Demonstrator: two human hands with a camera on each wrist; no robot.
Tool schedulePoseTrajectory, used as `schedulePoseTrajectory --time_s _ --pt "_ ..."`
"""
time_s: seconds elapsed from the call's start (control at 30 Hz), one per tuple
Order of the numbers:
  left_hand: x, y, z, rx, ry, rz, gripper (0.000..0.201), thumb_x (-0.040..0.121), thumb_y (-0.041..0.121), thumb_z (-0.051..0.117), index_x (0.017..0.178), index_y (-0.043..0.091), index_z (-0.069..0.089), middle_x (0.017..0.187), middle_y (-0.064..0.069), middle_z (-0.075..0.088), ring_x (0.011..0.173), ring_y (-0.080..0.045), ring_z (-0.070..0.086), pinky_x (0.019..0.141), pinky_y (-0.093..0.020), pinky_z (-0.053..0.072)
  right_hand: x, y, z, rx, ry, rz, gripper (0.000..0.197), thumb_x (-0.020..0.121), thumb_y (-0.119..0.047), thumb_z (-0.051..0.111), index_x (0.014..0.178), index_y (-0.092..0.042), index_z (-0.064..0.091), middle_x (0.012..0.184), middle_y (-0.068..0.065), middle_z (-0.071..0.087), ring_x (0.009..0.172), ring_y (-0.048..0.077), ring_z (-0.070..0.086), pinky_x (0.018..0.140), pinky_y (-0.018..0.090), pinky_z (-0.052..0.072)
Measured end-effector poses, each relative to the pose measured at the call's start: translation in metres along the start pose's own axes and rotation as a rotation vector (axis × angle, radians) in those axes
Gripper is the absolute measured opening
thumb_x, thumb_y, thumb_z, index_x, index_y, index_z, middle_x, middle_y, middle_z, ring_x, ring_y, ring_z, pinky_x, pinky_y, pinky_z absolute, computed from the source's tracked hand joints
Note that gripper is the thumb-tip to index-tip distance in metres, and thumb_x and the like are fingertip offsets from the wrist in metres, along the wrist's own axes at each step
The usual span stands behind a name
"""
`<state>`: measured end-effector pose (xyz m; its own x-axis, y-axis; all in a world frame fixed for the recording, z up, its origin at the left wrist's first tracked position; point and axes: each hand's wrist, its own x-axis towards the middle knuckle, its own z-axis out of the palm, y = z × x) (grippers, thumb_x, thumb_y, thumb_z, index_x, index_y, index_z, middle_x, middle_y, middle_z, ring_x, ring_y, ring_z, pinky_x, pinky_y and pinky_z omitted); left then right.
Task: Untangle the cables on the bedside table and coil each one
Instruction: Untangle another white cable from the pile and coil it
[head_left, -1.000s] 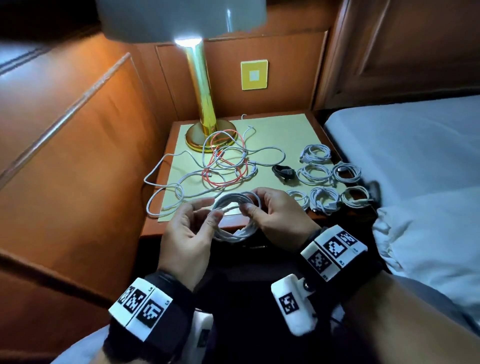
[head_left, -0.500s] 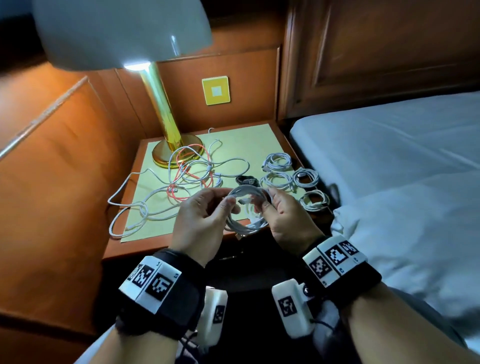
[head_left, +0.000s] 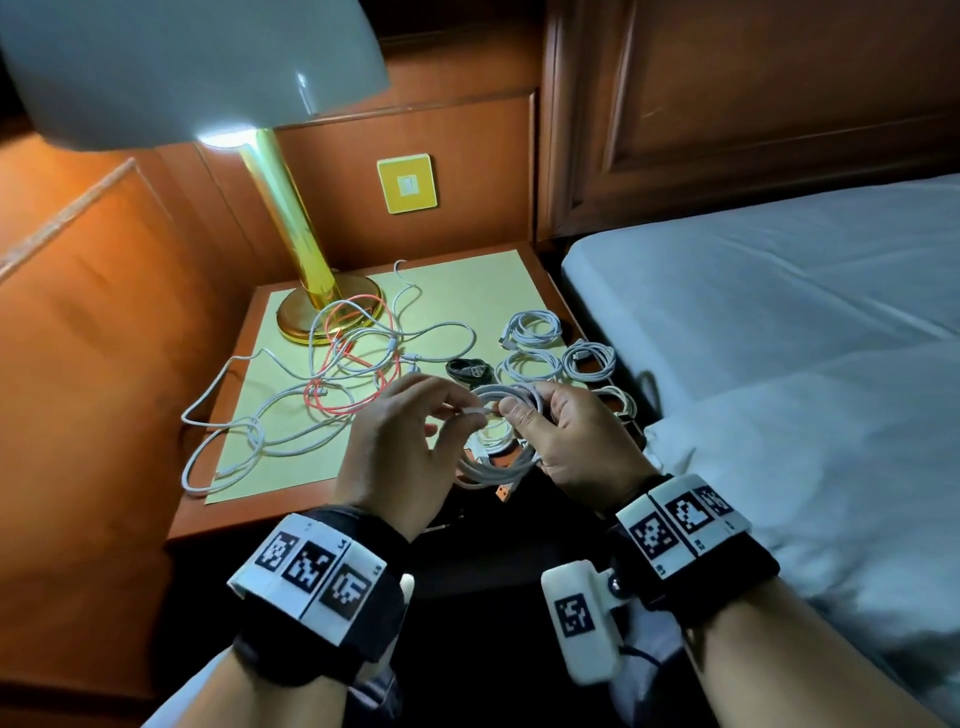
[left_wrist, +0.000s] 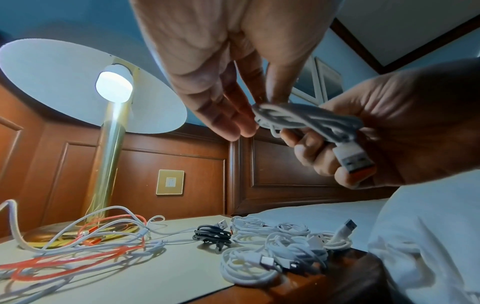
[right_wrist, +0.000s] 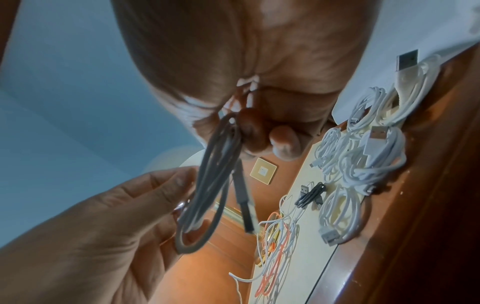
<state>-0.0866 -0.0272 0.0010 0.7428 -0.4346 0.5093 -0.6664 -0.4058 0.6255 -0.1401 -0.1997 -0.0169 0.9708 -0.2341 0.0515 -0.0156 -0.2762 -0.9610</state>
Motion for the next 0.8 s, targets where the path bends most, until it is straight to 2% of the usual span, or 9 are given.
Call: schedulePoseTrajectory --time_s 0.1,0.17,0.3,0.37,0.43,0.53,0.63,0.7,0.8 --pt "0.001 -0.001 0.000 -0.006 0.041 -0.077 0.006 0.088 0.019 0.075 0.083 0.020 0.071 0.077 0.010 0.069 0.070 -0.005 0.065 0.066 -0.023 0.053 -0.003 -0.004 -0.004 -0.036 -0.042 -0.022 0.018 0.098 -0.034 0.060 0.104 -0.022 0.072 0.094 -0.005 0.075 0.090 0.009 0.069 0.087 0.031 0.055" --pt "0.003 -0.004 -0.001 -0.082 0.039 -0.220 0.011 0.089 0.022 0.073 0.080 0.025 0.068 0.073 0.008 0.070 0.068 -0.007 0.065 0.066 -0.025 0.051 -0.002 -0.006 -0.006 -0.056 -0.052 -0.037 0.017 0.097 -0.034 0.062 0.104 -0.022 0.072 0.094 -0.002 0.075 0.089 0.013 0.070 0.085 0.033 0.056" --pt "0.002 -0.003 -0.002 -0.403 0.062 -0.446 0.011 0.084 0.035 0.067 0.079 0.026 0.070 0.078 -0.008 0.074 0.078 -0.037 0.070 0.078 -0.056 0.058 0.000 -0.005 -0.006 -0.038 -0.044 -0.040 0.014 0.094 -0.031 0.067 0.102 -0.021 0.072 0.091 -0.004 0.075 0.087 0.013 0.071 0.086 0.035 0.058" --pt "0.001 -0.002 -0.004 -0.470 0.108 -0.487 0.011 0.086 0.031 0.067 0.076 0.029 0.070 0.078 -0.011 0.074 0.078 -0.043 0.070 0.079 -0.063 0.056 0.001 -0.005 -0.004 -0.034 -0.036 -0.042 0.013 0.094 -0.031 0.068 0.104 -0.023 0.072 0.091 -0.006 0.075 0.087 0.011 0.071 0.084 0.032 0.058" --pt "0.001 -0.003 -0.006 -0.429 0.157 -0.455 0.012 0.090 0.026 0.069 0.078 0.028 0.070 0.077 -0.005 0.074 0.077 -0.036 0.072 0.080 -0.057 0.058 0.001 -0.005 -0.002 0.007 -0.036 -0.034 0.014 0.093 -0.030 0.069 0.107 -0.027 0.071 0.093 -0.007 0.075 0.085 0.007 0.070 0.075 0.027 0.057" --pt "0.001 -0.005 -0.008 -0.292 0.189 -0.352 0.007 0.090 0.020 0.072 0.085 0.020 0.067 0.077 0.001 0.070 0.076 -0.020 0.069 0.073 -0.035 0.058 0.000 -0.009 0.000 0.096 -0.067 -0.011 0.023 0.093 -0.021 0.069 0.116 -0.027 0.067 0.094 -0.001 0.075 0.081 0.004 0.069 0.064 0.016 0.050" --pt "0.002 -0.009 -0.010 -0.273 0.227 -0.385 0.007 0.090 0.016 0.071 0.085 0.017 0.067 0.073 0.005 0.068 0.072 -0.015 0.068 0.065 -0.023 0.052 0.000 -0.011 0.000 0.203 -0.090 -0.006 0.030 0.093 -0.012 0.067 0.121 -0.024 0.065 0.101 0.015 0.072 0.082 0.010 0.068 0.064 0.020 0.051" --pt "0.004 -0.013 -0.011 -0.302 0.229 -0.417 0.008 0.090 0.015 0.071 0.084 0.018 0.067 0.072 0.007 0.067 0.070 -0.013 0.066 0.065 -0.022 0.051 0.001 -0.010 0.000 0.227 -0.079 -0.001 0.031 0.092 -0.009 0.068 0.120 -0.023 0.065 0.102 0.016 0.072 0.081 0.012 0.068 0.063 0.022 0.052" --pt "0.005 -0.019 -0.011 -0.283 0.124 -0.455 0.007 0.091 0.017 0.070 0.090 0.021 0.065 0.082 0.004 0.068 0.075 -0.014 0.067 0.068 -0.031 0.056 0.004 -0.006 0.002 0.234 -0.035 0.065 0.028 0.090 -0.007 0.070 0.115 -0.020 0.068 0.093 0.009 0.075 0.076 0.010 0.070 0.062 0.022 0.054"
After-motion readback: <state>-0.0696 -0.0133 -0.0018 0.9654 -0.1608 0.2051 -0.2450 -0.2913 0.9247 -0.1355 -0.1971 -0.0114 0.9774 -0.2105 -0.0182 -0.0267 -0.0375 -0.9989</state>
